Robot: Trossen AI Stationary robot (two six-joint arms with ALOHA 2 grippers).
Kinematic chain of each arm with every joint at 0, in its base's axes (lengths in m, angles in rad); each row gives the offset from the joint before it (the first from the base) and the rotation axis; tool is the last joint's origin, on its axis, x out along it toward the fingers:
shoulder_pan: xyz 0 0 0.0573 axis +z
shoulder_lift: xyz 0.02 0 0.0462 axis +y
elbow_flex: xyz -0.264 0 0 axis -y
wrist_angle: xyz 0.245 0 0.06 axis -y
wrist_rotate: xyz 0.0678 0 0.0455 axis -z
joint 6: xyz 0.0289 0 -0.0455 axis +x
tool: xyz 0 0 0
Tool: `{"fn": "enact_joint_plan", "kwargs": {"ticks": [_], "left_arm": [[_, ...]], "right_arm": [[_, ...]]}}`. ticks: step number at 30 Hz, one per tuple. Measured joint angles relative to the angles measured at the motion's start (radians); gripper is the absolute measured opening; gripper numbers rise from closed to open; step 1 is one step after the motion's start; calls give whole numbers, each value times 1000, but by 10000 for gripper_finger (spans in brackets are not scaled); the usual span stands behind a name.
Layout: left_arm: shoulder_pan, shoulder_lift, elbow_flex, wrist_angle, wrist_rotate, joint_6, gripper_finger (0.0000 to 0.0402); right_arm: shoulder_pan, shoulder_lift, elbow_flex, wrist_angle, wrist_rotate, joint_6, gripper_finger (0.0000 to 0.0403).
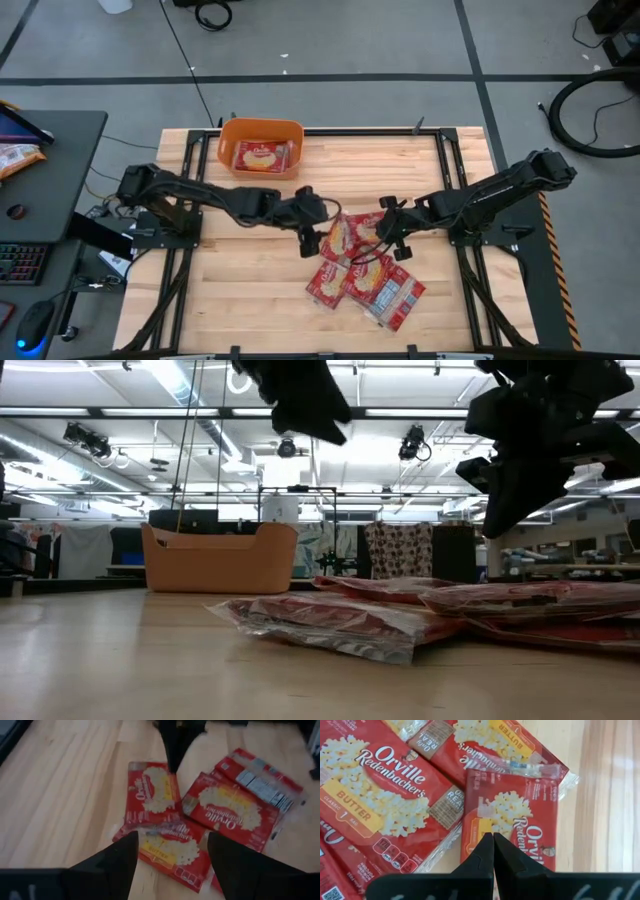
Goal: Sort popcorn bags into baskets
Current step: Put the red popcorn bag into the orange bin
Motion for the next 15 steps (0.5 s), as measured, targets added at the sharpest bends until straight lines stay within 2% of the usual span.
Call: {"fn": "enact_joint_plan", "kwargs": {"ticks": [4, 7, 15], "left_arm": [[-23, 40, -15, 28, -47, -6, 243], [-31, 59, -15, 26, -50, -23, 243], [-29, 60, -15, 27, -52, -61, 243]], "right_arm": [[0, 0, 0, 0, 0, 1, 5], [0, 0, 0, 15, 0, 18, 23], [0, 47, 0, 88, -20, 57, 126]]}}
